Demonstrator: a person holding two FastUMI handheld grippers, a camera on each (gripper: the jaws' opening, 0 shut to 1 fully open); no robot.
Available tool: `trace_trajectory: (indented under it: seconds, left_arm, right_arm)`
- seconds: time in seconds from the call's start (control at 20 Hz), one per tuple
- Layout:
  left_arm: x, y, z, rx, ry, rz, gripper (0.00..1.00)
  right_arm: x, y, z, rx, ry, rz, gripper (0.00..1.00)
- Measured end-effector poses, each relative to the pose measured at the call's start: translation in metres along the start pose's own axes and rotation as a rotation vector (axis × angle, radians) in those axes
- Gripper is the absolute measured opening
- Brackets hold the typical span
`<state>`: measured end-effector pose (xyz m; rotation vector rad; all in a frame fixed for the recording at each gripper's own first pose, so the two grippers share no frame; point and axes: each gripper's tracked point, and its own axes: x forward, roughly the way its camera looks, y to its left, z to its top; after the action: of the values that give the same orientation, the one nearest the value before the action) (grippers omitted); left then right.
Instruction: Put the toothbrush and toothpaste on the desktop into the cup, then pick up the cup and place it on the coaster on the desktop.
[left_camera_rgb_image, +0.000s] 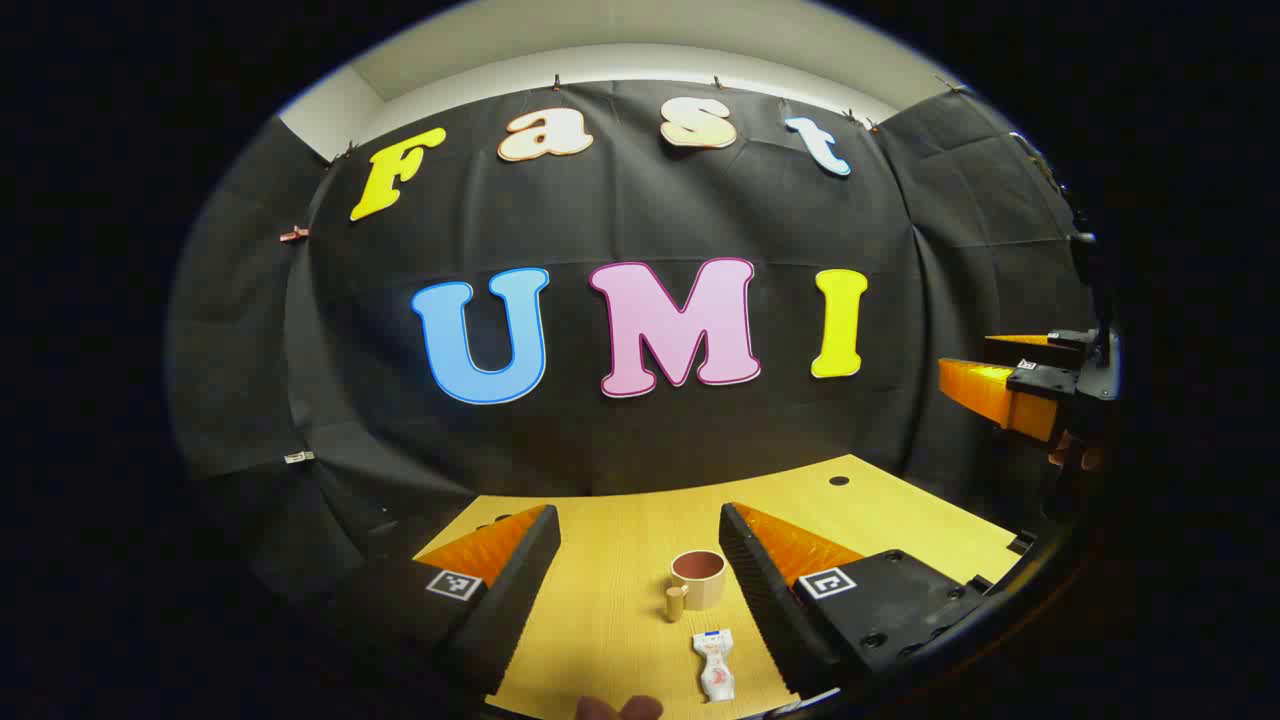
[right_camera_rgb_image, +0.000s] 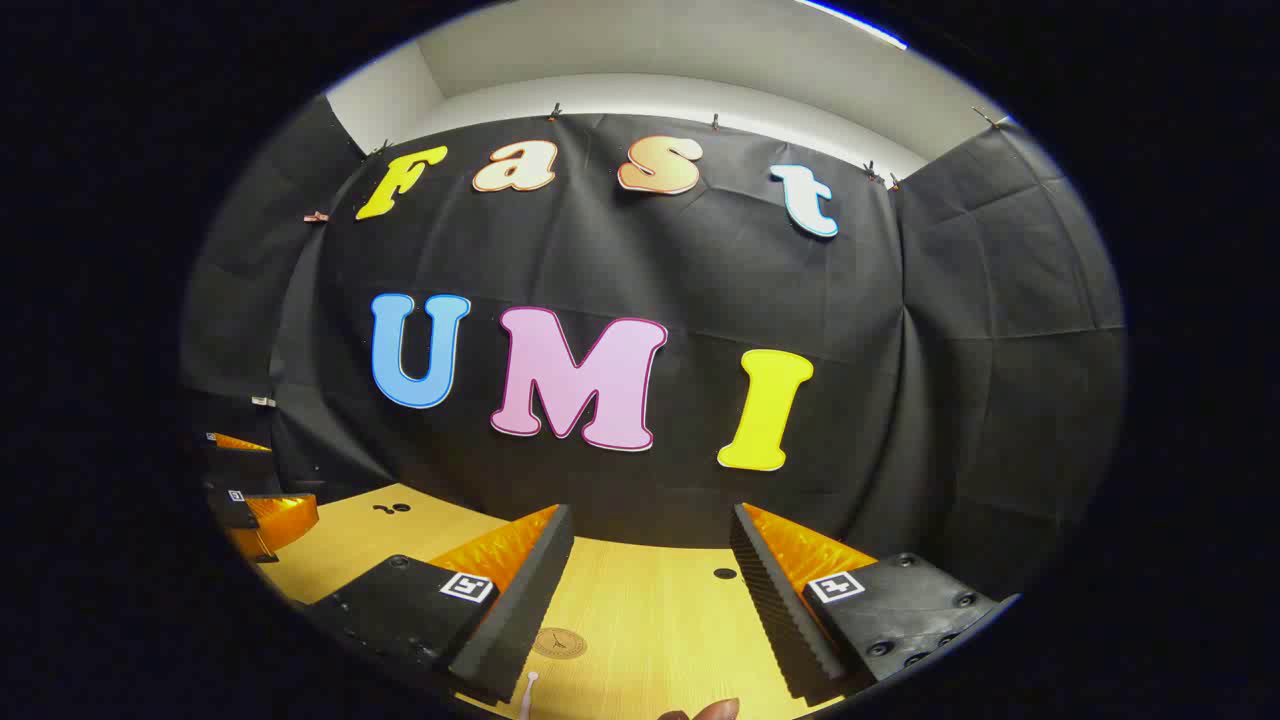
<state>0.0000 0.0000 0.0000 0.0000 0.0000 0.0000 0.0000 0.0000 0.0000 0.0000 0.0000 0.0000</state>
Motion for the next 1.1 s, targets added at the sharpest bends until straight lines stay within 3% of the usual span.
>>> trace_trajectory:
  seconds: [0.8, 1.1]
  left_arm:
    - [0.021, -0.001, -0.015, 0.0, 0.047, 0.006, 0.99]
    - [0.037, -0.022, -0.065, -0.024, 0.203, -0.031, 0.99]
  right_arm:
    - [0.021, 0.001, -0.012, -0.019, 0.021, 0.002, 1.0]
    - [0.027, -0.009, -0.019, -0.033, 0.035, -0.006, 0.97]
